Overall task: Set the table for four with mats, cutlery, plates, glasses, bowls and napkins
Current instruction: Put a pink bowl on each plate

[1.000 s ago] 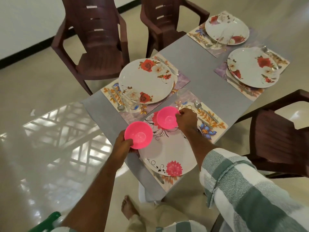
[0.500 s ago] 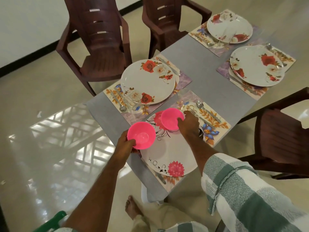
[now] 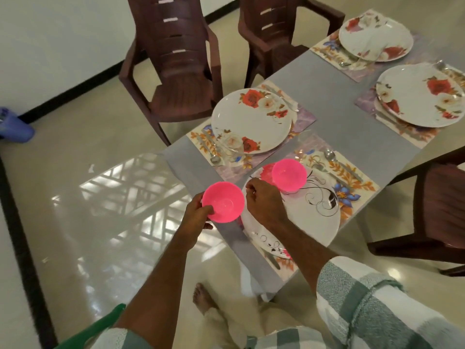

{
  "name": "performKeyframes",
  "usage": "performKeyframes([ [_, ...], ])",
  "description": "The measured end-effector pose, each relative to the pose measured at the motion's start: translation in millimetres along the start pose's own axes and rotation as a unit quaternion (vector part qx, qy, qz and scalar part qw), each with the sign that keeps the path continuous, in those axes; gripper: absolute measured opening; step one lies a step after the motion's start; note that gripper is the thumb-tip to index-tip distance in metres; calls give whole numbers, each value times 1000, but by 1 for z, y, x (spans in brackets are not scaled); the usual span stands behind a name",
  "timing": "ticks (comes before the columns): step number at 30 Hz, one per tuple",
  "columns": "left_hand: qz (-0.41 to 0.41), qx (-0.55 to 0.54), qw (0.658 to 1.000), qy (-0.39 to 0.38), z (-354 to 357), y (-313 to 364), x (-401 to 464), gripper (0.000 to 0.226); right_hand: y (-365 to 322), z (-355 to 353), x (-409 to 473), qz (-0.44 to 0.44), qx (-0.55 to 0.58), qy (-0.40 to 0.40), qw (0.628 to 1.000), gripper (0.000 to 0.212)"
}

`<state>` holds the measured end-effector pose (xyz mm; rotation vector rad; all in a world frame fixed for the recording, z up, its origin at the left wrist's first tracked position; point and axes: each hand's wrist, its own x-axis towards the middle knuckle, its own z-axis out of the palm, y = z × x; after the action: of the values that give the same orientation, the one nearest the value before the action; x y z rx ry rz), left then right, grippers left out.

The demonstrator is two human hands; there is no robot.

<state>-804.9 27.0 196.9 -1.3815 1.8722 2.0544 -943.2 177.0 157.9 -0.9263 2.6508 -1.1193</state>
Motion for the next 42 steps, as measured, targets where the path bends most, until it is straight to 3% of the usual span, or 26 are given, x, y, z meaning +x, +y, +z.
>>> performKeyframes([
  [8, 13, -6, 1000, -6, -93, 0, 36, 62, -73, 65, 13, 14, 54, -36, 998, 30],
  [11, 20, -3, 999, -26, -134, 9, 57, 64, -111, 91, 35, 54, 107, -18, 993, 25],
  [16, 48, -3, 996, -78, -193, 39, 92, 68, -158, 123, 81, 87, 104, 46, 990, 15],
  [19, 44, -6, 994, -99, -209, 65, 119, 58, -171, 133, 104, 114, 96, 85, 985, 7],
  [22, 37, 26, 991, -124, -209, 97, 156, 42, -177, 135, 133, 154, 90, 120, 977, 5],
  [29, 73, 98, 970, -212, -189, 176, 258, 43, -161, 138, 228, 252, 69, 202, 944, 8],
  [35, 46, 130, 948, -287, -173, 235, 327, 39, -148, 143, 300, 318, 74, 230, 917, 13],
  [39, 41, 191, 918, -346, -137, 271, 357, 38, -132, 129, 316, 386, 60, 277, 878, 18],
  [42, 47, 229, 884, -405, -98, 289, 364, 41, -125, 114, 315, 454, 36, 343, 822, 21],
])
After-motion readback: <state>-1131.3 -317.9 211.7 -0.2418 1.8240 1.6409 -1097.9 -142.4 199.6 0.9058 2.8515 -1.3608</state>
